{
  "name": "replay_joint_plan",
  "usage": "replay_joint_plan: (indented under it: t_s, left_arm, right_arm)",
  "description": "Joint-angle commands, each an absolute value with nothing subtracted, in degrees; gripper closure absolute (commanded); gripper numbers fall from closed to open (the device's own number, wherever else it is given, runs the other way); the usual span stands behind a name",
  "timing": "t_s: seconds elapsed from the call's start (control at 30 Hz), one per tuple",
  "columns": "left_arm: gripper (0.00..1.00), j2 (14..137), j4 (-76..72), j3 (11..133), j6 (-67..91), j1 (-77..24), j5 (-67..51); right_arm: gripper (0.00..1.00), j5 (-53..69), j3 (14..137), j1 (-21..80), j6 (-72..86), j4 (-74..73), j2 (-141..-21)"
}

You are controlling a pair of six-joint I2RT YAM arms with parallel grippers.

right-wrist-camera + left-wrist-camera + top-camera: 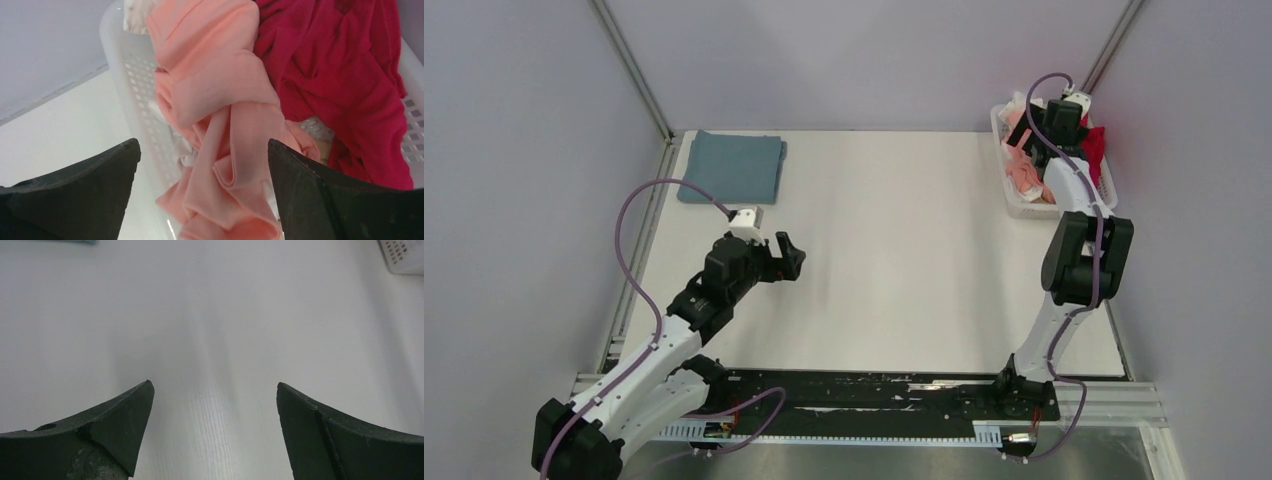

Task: Fold and stack the t-shirts
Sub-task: Grab crumpled tshirt from bin with the right arm, then move the tshirt to the center of the board

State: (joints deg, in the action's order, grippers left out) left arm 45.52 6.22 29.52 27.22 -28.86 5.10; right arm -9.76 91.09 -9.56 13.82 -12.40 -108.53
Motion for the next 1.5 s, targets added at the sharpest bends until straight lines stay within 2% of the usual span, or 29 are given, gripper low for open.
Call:
replay_joint_plan:
  t_s: [0.0, 0.03, 0.1, 0.17, 0.23, 0.3, 0.57, 0.77, 1.0, 1.17, 1.3, 1.47]
  left_arm:
    - [0.00, 45.9, 4.8, 31.9, 25.4, -28.9, 7.6]
    - [0.00, 46.1, 4.9, 31.8, 25.3, -28.9, 7.7]
    - [0.00, 46.4, 5.2, 31.9, 25.5, -28.8, 8.0]
    - [0.00, 46.4, 5.6, 31.9, 25.7, -28.9, 8.2]
    - [0.00, 46.1, 6.3, 32.0, 25.9, -28.9, 8.5]
    - [0.00, 45.6, 7.0, 32.0, 26.1, -28.9, 9.1]
    - [0.00, 41.5, 8.4, 31.3, 27.9, -28.9, 8.4]
    - [0.00, 37.6, 9.5, 30.4, 28.5, -28.9, 8.4]
    - [0.00, 35.1, 10.2, 30.0, 29.0, -28.8, 9.1]
    - [0.00, 35.0, 10.3, 30.2, 29.4, -28.8, 9.2]
    - [0.00, 35.2, 10.3, 30.2, 29.9, -28.9, 9.4]
    - [0.00, 35.1, 11.1, 30.1, 31.1, -28.8, 10.1]
  right_arm:
    - [0.06, -14.0, 97.8, -9.9, 11.2, -14.7, -114.1]
    - [0.09, -14.1, 98.6, -9.8, 11.1, -14.7, -115.2]
    - [0.27, -14.4, 100.4, -9.8, 11.3, -15.2, -116.7]
    - [0.50, -14.7, 101.8, -9.8, 11.6, -15.4, -117.2]
    - [0.80, -15.0, 103.5, -9.9, 10.8, -15.8, -117.4]
    - [0.99, -15.0, 105.1, -9.9, 9.7, -16.3, -116.7]
    - [1.00, -15.1, 112.1, -9.9, 4.3, -15.6, -106.9]
    - [1.00, -11.7, 113.4, -9.9, 1.0, -5.6, -99.7]
    - [1.00, -6.8, 117.3, -9.9, 1.7, 3.9, -96.9]
    - [1.00, 6.3, 122.8, -9.8, 7.5, 4.7, -96.8]
    - [1.00, 18.7, 126.5, -9.6, 18.0, 4.5, -96.1]
    - [1.00, 29.7, 125.3, -2.5, 23.9, 4.5, -93.2]
